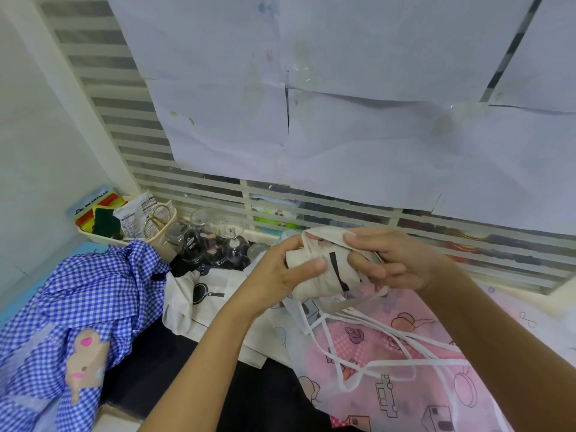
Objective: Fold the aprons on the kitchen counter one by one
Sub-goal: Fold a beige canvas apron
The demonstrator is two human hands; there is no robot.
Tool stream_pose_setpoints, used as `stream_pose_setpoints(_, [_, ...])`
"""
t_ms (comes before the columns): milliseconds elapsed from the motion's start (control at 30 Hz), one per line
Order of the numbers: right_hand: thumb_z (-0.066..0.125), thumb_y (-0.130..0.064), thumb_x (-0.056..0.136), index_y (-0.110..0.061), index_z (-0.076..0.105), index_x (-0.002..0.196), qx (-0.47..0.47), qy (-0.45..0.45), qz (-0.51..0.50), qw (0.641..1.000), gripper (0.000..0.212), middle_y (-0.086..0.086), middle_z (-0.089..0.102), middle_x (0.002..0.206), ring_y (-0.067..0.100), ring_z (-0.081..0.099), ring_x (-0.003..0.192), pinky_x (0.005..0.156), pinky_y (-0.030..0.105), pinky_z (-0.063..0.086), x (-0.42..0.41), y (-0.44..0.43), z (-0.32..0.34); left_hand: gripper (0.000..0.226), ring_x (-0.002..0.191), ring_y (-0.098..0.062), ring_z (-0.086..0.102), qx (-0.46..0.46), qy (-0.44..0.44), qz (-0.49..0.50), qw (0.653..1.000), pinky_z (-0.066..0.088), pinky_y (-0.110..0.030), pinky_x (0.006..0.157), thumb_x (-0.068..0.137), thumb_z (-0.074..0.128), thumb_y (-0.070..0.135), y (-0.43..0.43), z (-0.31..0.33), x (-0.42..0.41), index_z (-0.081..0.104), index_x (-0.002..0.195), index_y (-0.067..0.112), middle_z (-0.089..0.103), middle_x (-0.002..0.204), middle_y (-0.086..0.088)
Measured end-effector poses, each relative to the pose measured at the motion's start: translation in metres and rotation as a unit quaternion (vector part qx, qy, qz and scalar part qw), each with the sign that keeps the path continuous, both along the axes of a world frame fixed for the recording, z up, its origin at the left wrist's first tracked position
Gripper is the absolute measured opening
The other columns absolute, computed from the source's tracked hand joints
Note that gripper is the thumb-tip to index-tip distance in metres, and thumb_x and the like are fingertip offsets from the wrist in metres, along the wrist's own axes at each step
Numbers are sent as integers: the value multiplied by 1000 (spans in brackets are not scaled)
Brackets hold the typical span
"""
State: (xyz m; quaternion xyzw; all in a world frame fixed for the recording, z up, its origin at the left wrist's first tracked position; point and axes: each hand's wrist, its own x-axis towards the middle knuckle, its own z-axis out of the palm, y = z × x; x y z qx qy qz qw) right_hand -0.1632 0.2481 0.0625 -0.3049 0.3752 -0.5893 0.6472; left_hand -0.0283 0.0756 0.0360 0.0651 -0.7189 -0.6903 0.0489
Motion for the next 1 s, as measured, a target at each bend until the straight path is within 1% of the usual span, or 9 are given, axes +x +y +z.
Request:
stream_pose_setpoints(100, [65,-21,88,-6,71,95,-49,-72,-50,995,18,-2,60,56,1,45,33,33,10,38,-7,-2,-2,32,94,-20,69,69,-13,31,997,56,-27,78,82,70,22,4,14,-8,65,112,13,72,105,-8])
stream_pose_setpoints(167, [51,-16,98,-2,66,101,-94,-169,-70,979,20,1,62,69,3,50,47,46,15,48,-16,-1,-10,33,74,-16,68,240,-26,44,970,54,-25,59,73,66,26,3,29,-16,67,102,10,73,90,-7])
stream_pose_setpoints(267, [67,-21,89,-15,69,86,-99,-61,-168,979,8,-7,54,61,0,47,47,46,12,40,-11,-3,-15,23,56,-12,61,365,-24,41,930,47,-21,47,71,62,25,0,60,-27,66,90,14,67,72,-3])
stream_pose_setpoints(433, [95,-33,45,-23,55,49,-114,66,-340,931,41,-11,29,42,1,23,34,38,15,18,-2,-9,22,14,47,-11,53,307,-79,-35,948,40,-17,40,74,64,29,14,101,-37,74,72,19,60,64,0])
stream_pose_setpoints(600, [95,-29,45,-18,50,50,-165,37,-373,913,46,-5,34,47,8,32,39,52,20,46,-20,7,54,20,49,-15,56,222,-105,-86,966,47,-19,45,73,65,33,13,126,-26,68,73,13,59,64,-4])
stream_pose_setpoints(700, [85,-8,62,-17,49,61,-151,134,-306,931,36,-3,38,56,9,37,43,51,19,47,-21,21,64,26,60,-14,62,161,-105,-104,976,50,-24,59,82,60,34,17,129,-16,73,70,15,65,69,-3])
stream_pose_setpoints(800, [68,5,78,-16,40,61,-23,364,-313,877,39,-4,35,55,8,36,46,54,16,42,-18,27,63,29,55,-10,59,82,-114,-92,986,48,-21,55,95,50,29,18,126,-11,64,79,10,63,62,-1])
stream_pose_setpoints(900, [61,-2,80,-7,45,69,-29,351,-358,865,20,-6,36,49,7,34,41,61,20,46,-11,27,69,26,51,-8,58,5,-128,-81,989,46,-21,52,93,56,32,26,118,-8,60,78,11,61,57,3])
stream_pose_setpoints(1000, [51,1,92,0,54,77,-43,323,-424,845,16,4,47,56,12,51,51,69,25,52,-8,29,86,53,73,-16,68,-45,-124,-69,989,55,-31,78,70,71,54,31,111,-8,67,89,5,72,77,-6])
